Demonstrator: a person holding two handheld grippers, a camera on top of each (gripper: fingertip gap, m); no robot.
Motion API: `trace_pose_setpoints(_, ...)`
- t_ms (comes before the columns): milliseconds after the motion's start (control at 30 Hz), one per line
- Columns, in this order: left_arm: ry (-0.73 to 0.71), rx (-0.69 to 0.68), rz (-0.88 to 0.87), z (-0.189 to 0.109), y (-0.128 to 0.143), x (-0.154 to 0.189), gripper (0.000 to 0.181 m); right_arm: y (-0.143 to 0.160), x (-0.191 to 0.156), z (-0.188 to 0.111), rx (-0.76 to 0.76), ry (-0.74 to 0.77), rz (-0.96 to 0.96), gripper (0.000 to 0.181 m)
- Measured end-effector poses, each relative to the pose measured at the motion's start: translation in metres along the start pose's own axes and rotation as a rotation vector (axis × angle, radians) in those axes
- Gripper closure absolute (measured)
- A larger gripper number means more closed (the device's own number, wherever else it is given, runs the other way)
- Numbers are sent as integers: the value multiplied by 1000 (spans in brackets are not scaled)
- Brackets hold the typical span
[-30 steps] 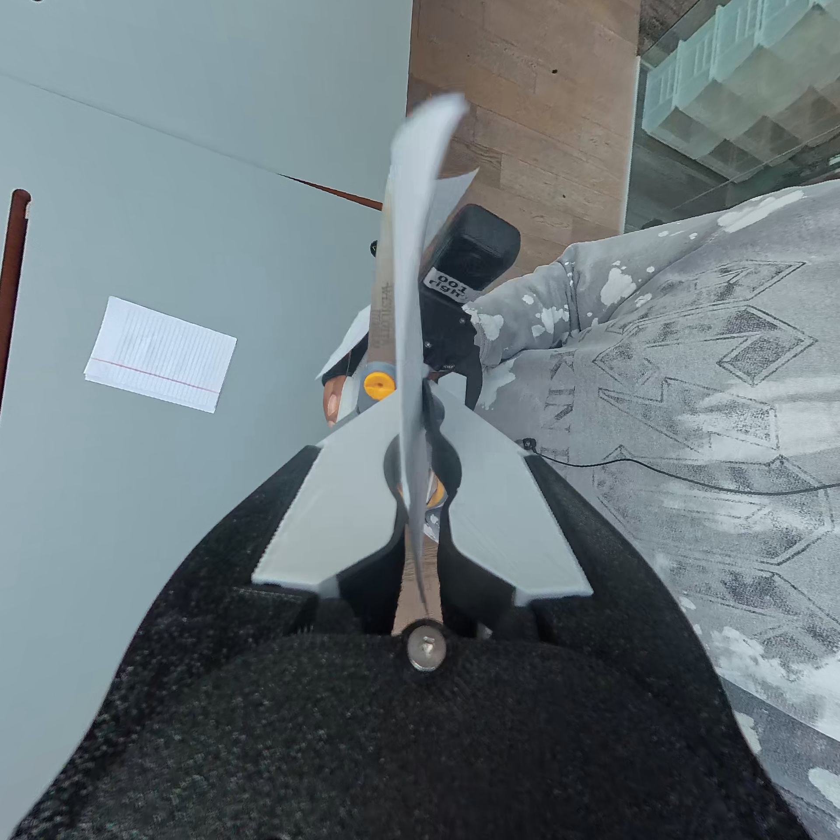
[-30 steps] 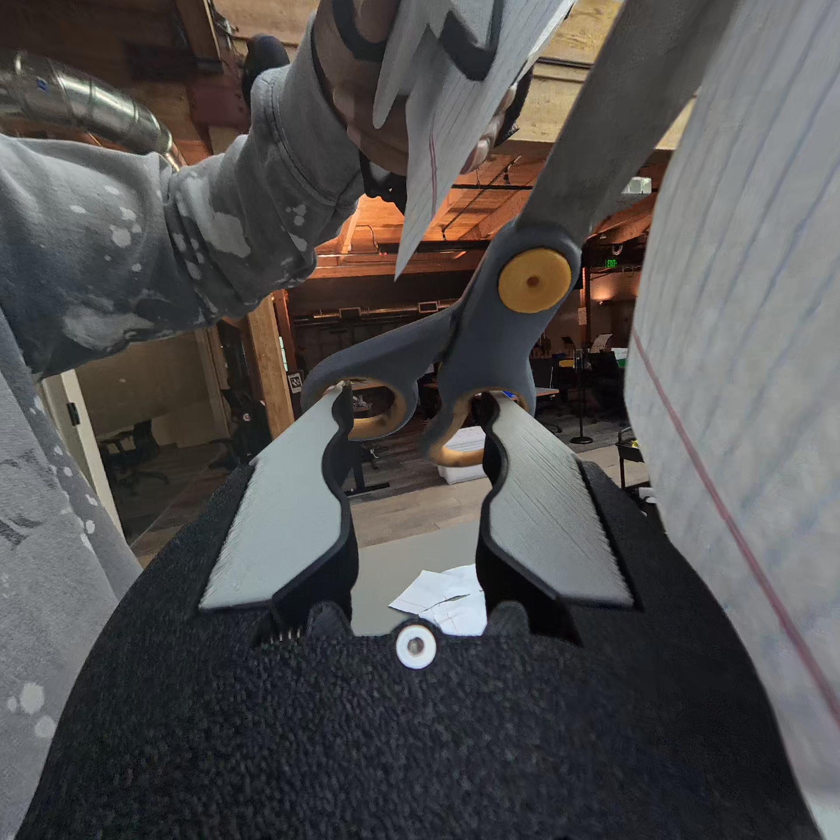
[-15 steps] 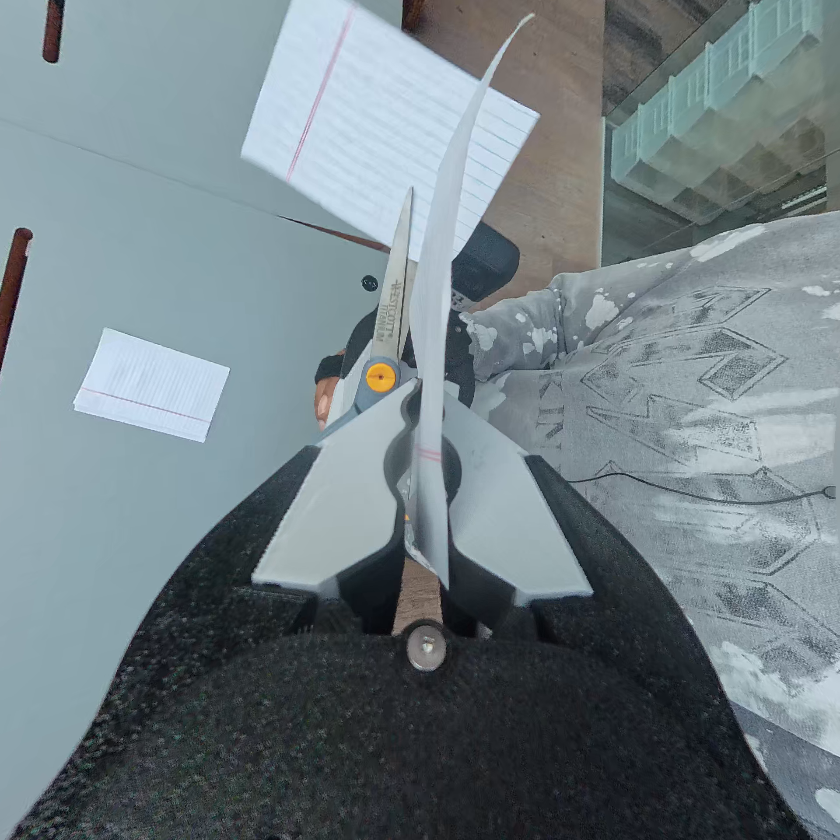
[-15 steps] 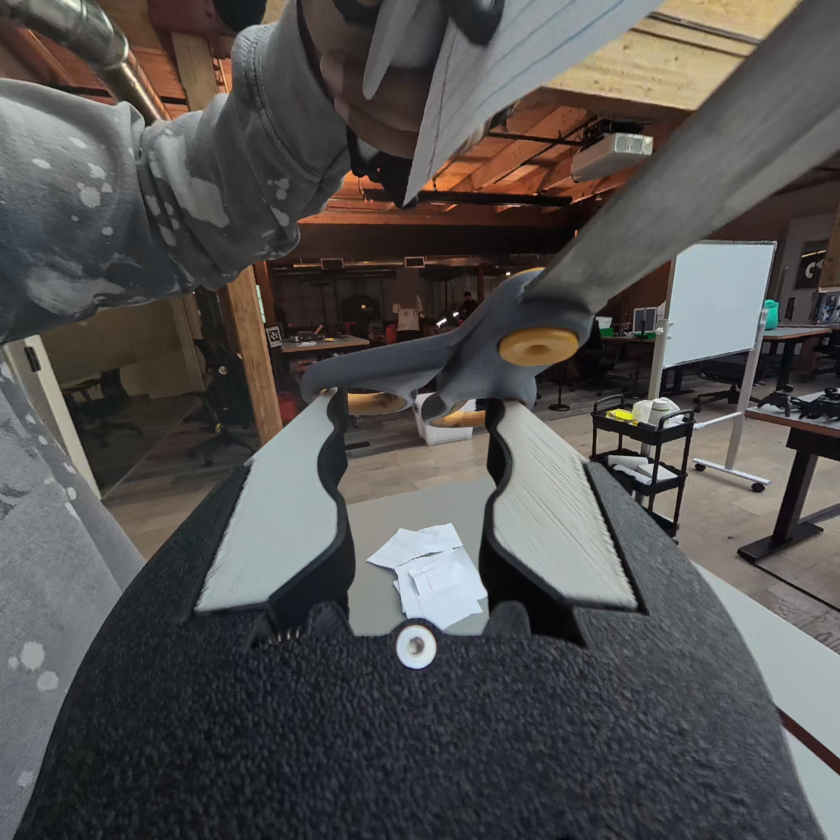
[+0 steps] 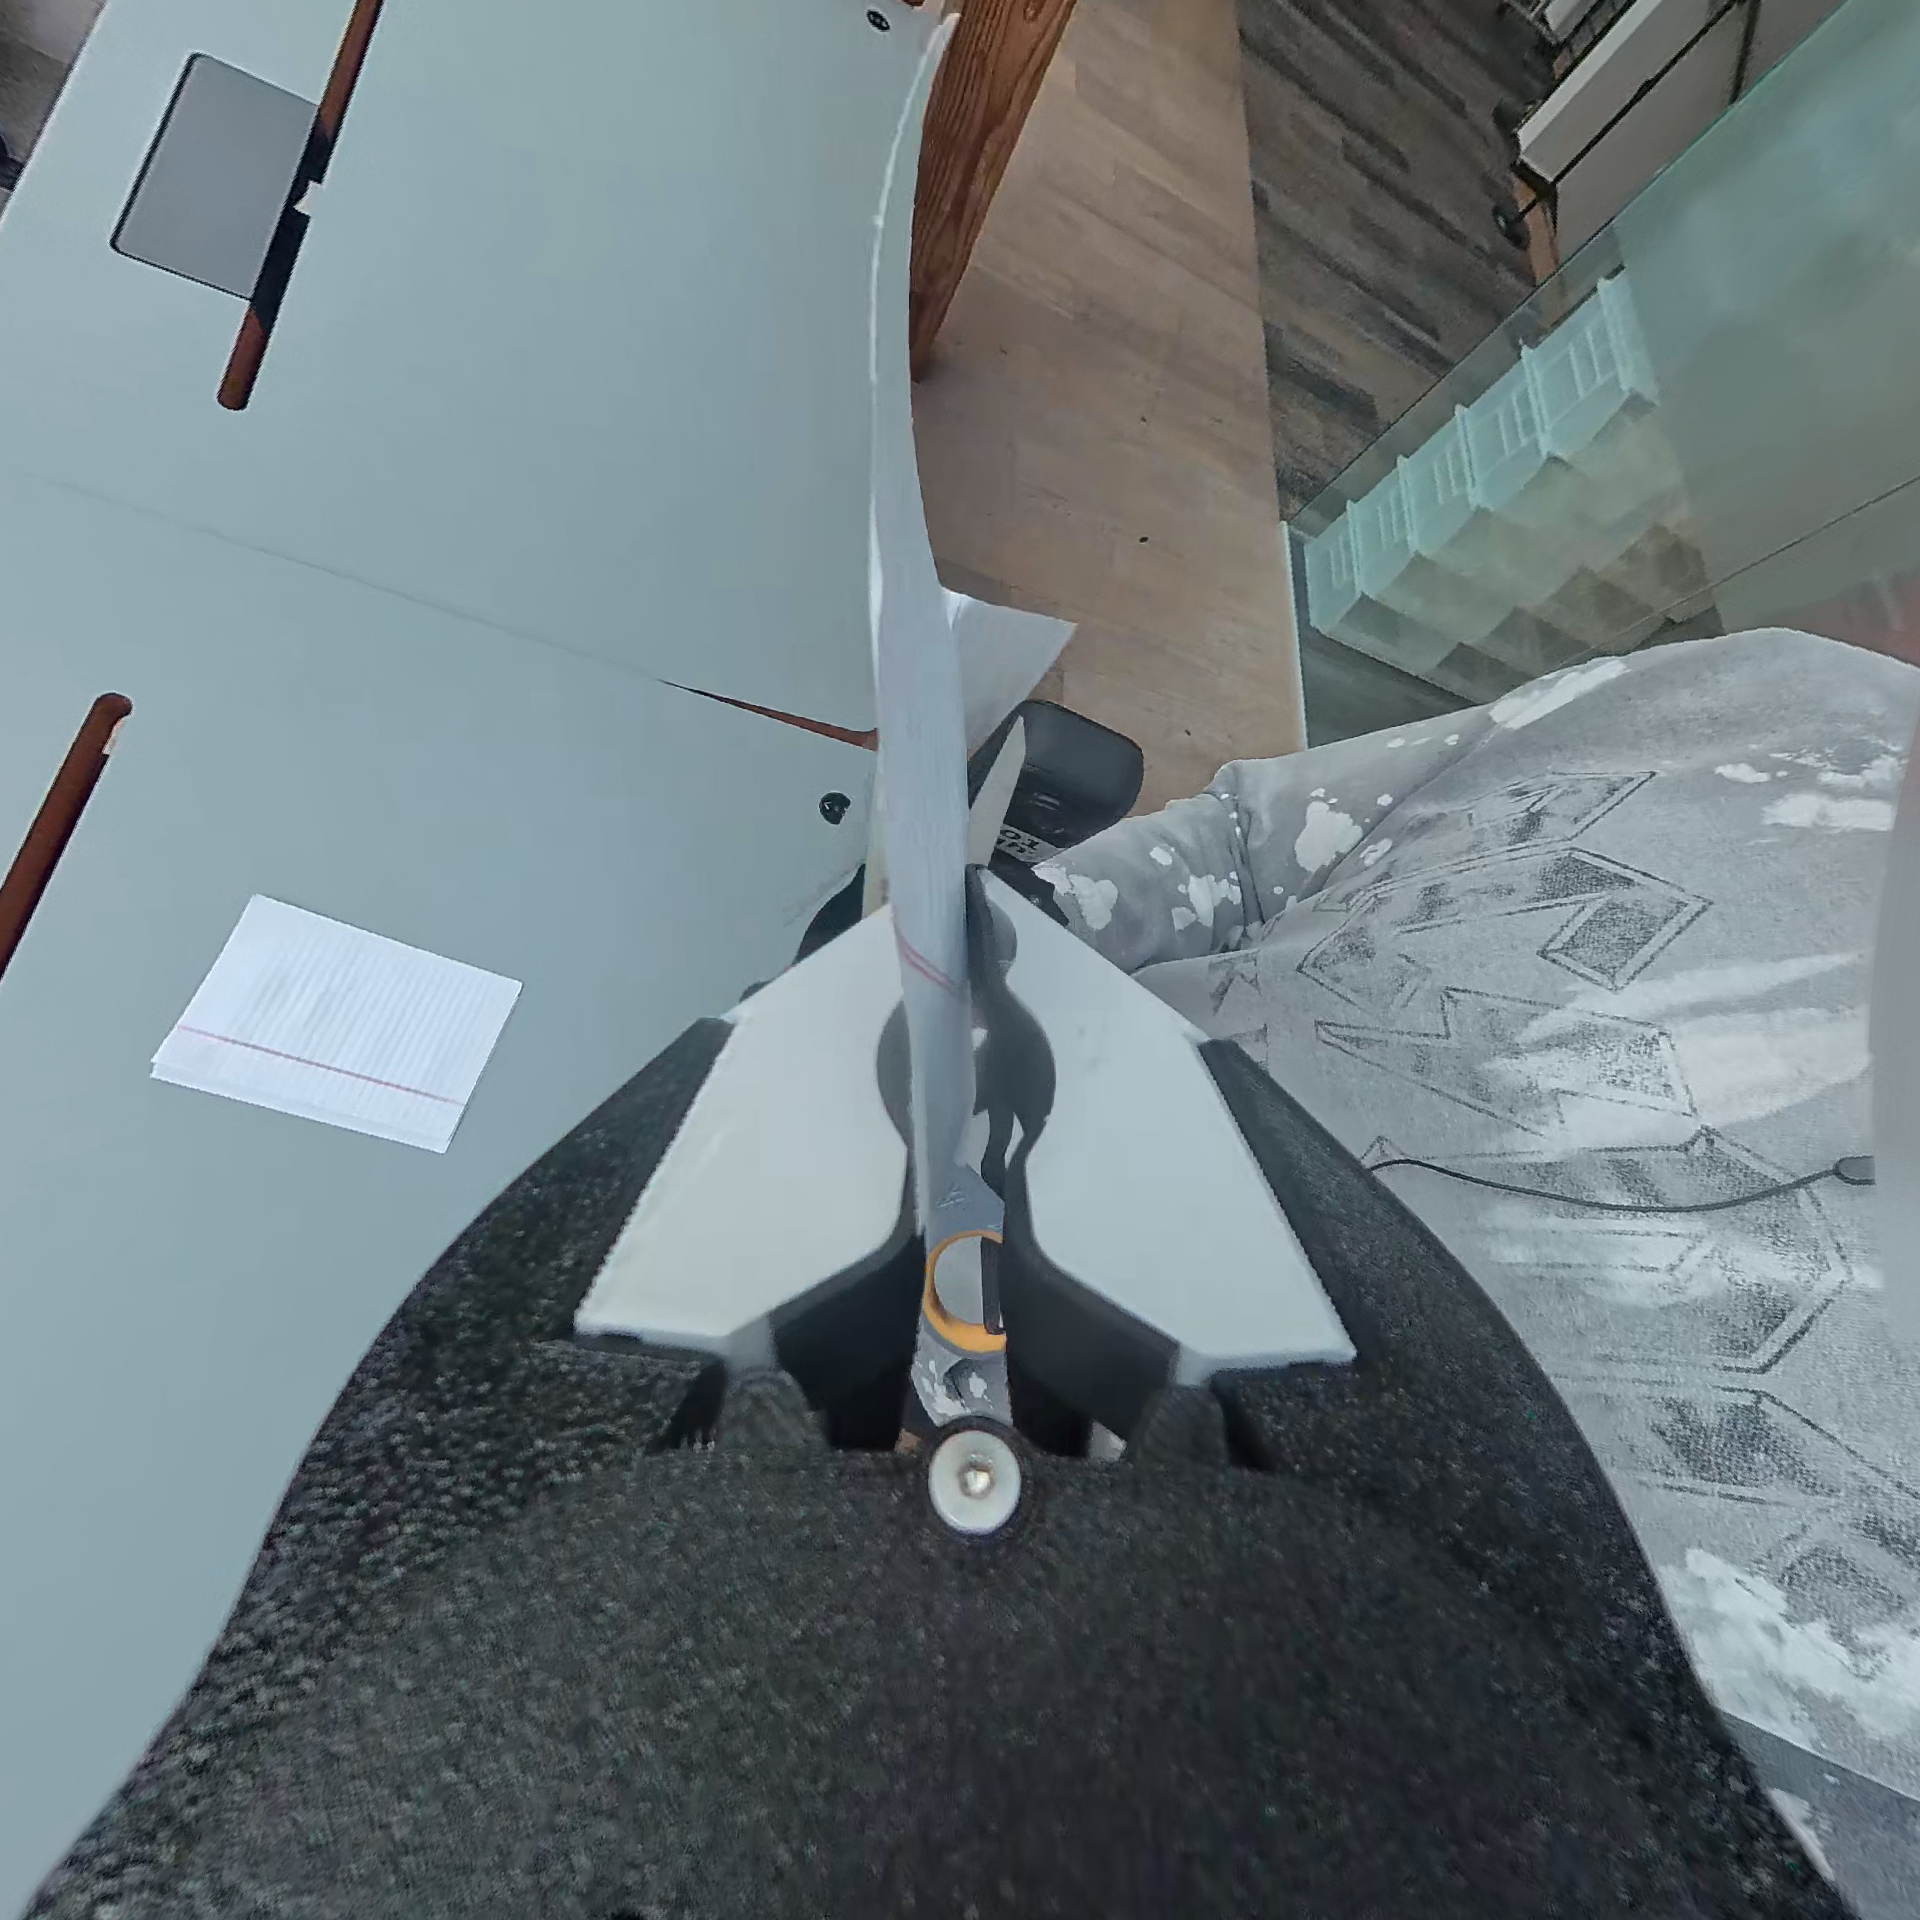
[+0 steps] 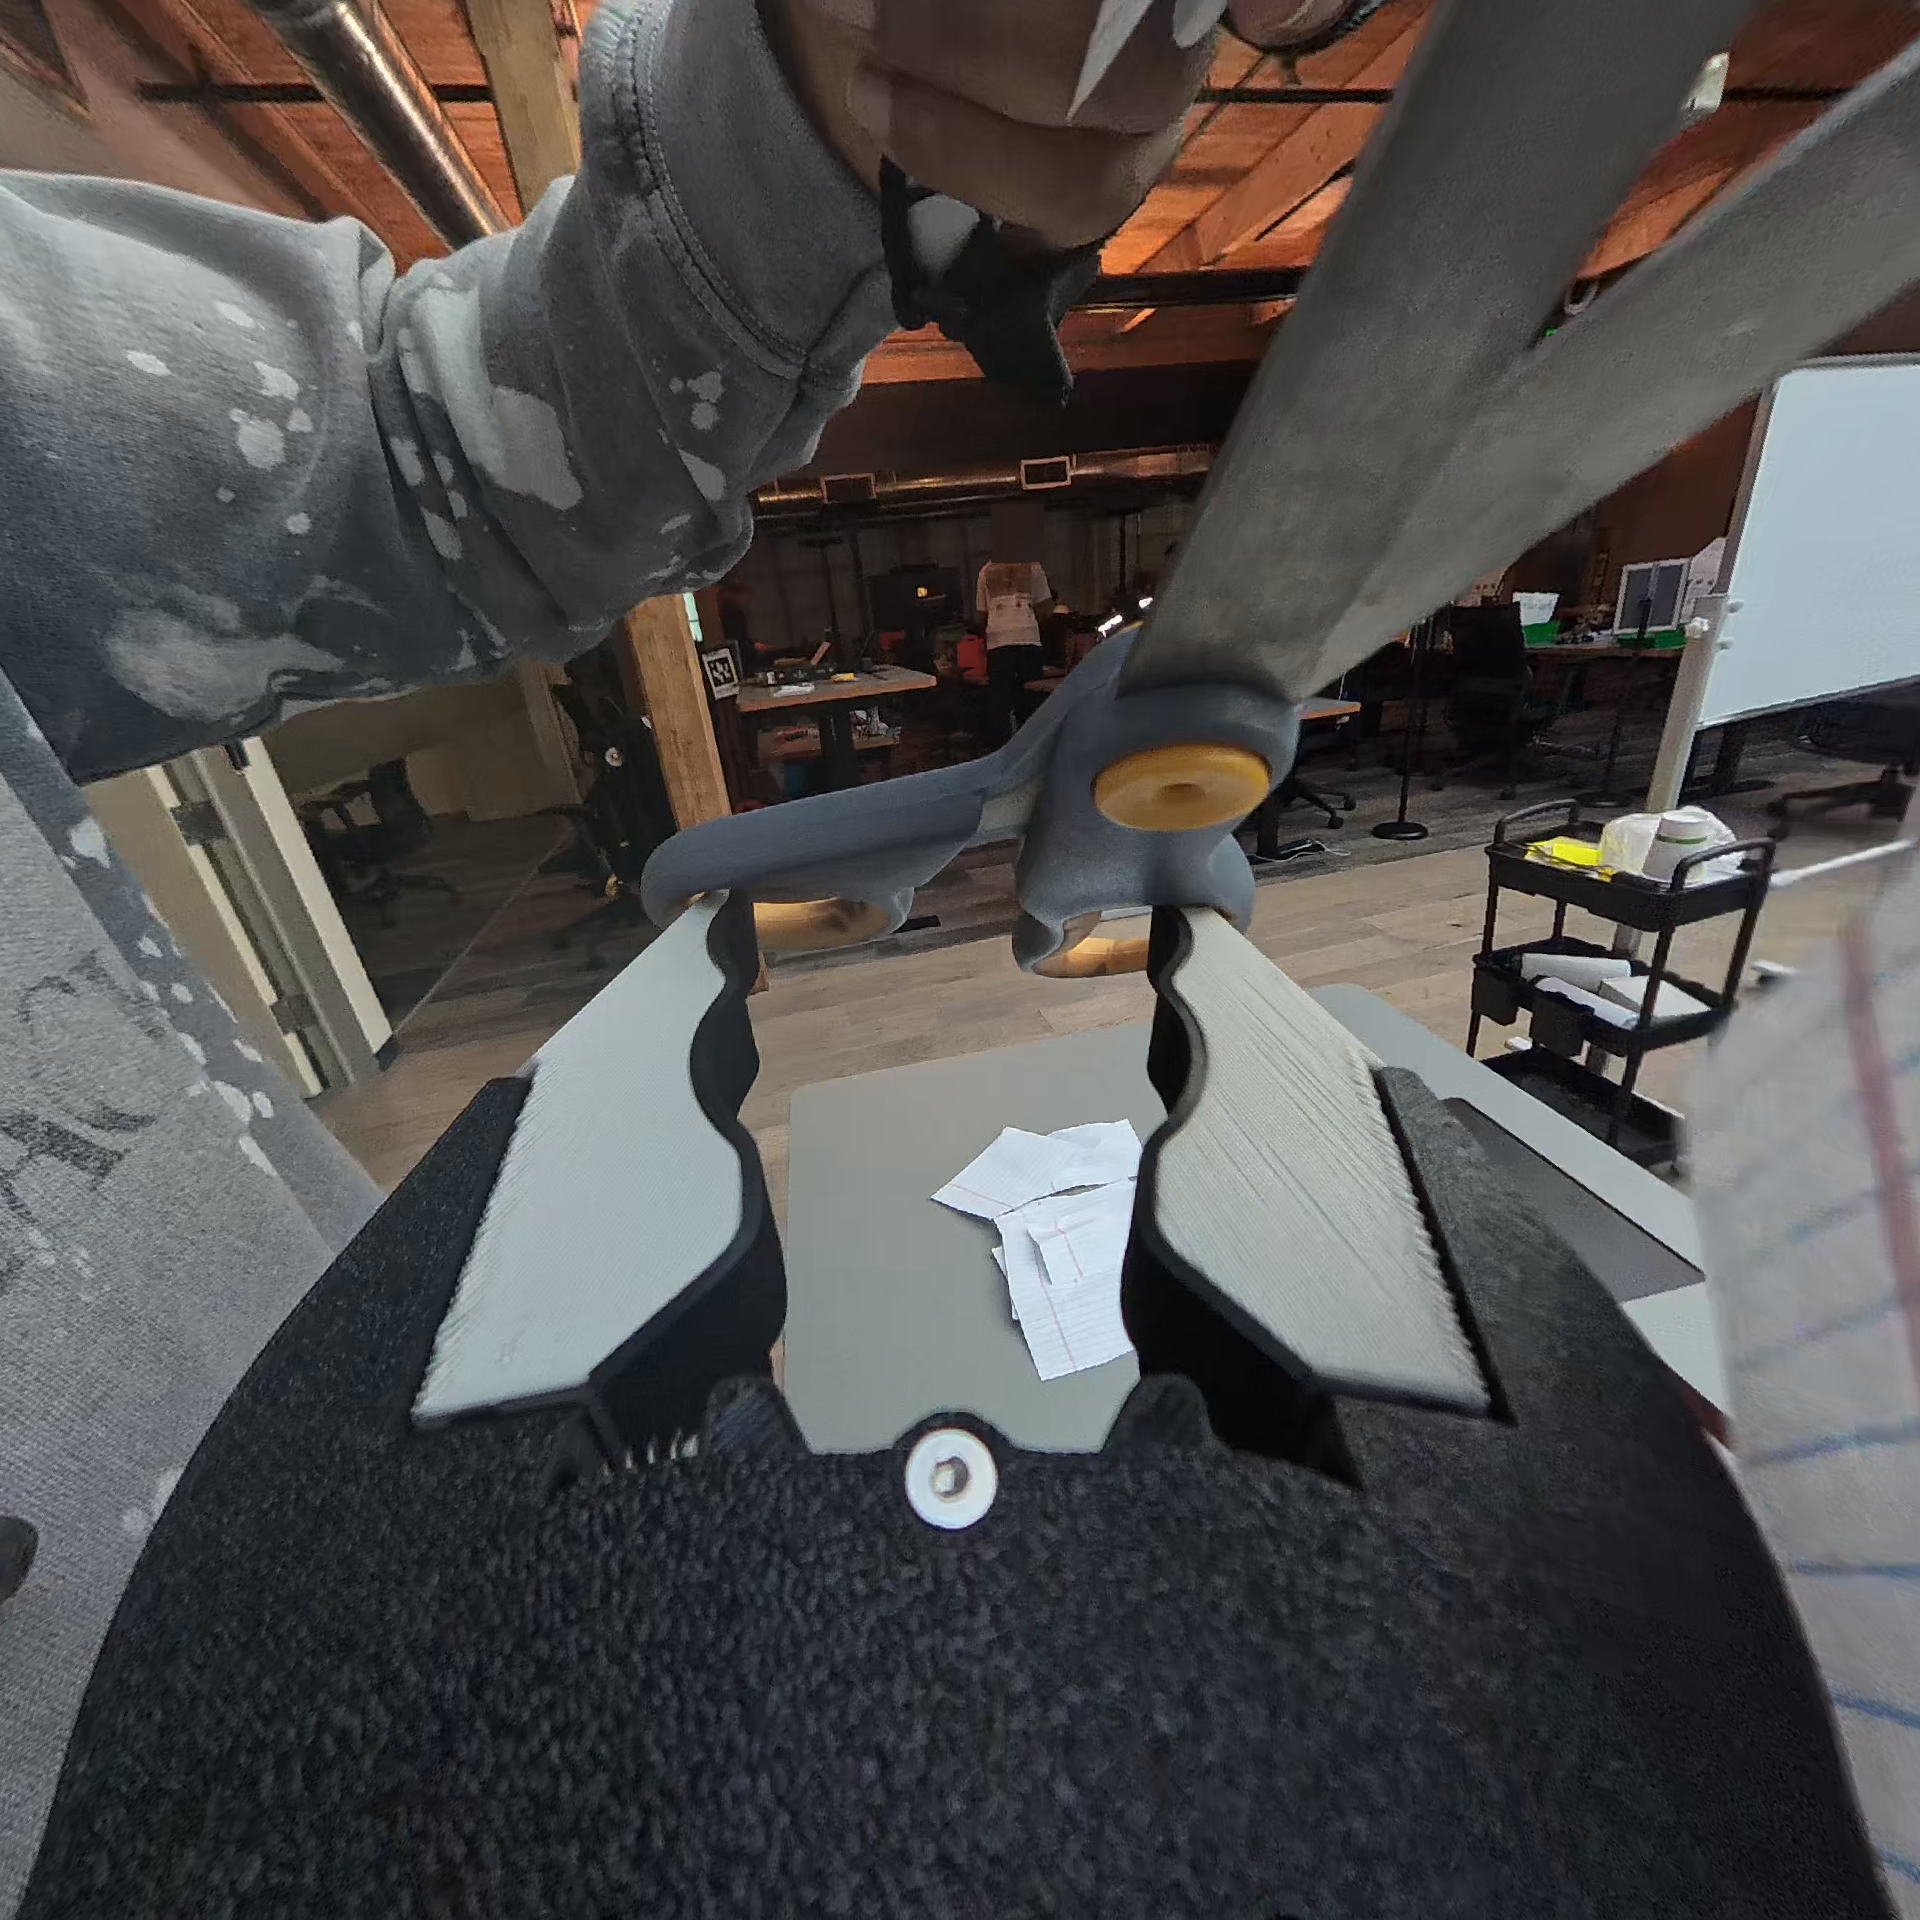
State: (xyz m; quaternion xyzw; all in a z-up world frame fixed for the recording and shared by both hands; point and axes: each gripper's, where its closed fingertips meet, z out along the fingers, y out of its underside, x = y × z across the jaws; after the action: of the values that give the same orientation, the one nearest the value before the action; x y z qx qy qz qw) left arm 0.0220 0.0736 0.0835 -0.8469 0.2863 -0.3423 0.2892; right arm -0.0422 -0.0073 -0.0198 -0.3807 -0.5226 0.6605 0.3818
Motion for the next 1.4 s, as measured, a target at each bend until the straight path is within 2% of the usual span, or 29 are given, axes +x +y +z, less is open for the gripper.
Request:
trace_pose_setpoints(567,-10,-50,-37,13,46,-16,181,6,23,-11,-39,66,61,117)
trace_pose_setpoints(933,-17,-20,-29,14,51,-23,181,11,23,-9,-56,53,78,120)
trace_pose_setpoints(1033,-16,22,-34,11,51,-26,181,7,26,-13,-39,48,85,131)
trace_pose_setpoints(1133,-14,71,-41,11,53,-29,181,6,28,-16,-39,43,66,153)
trace_pose_setpoints(1267,1,185,-56,4,51,-33,181,10,31,-18,-81,27,47,155)
trace_pose_setpoints(1400,-16,408,-70,-21,47,-44,181,21,36,-24,-152,43,28,156)
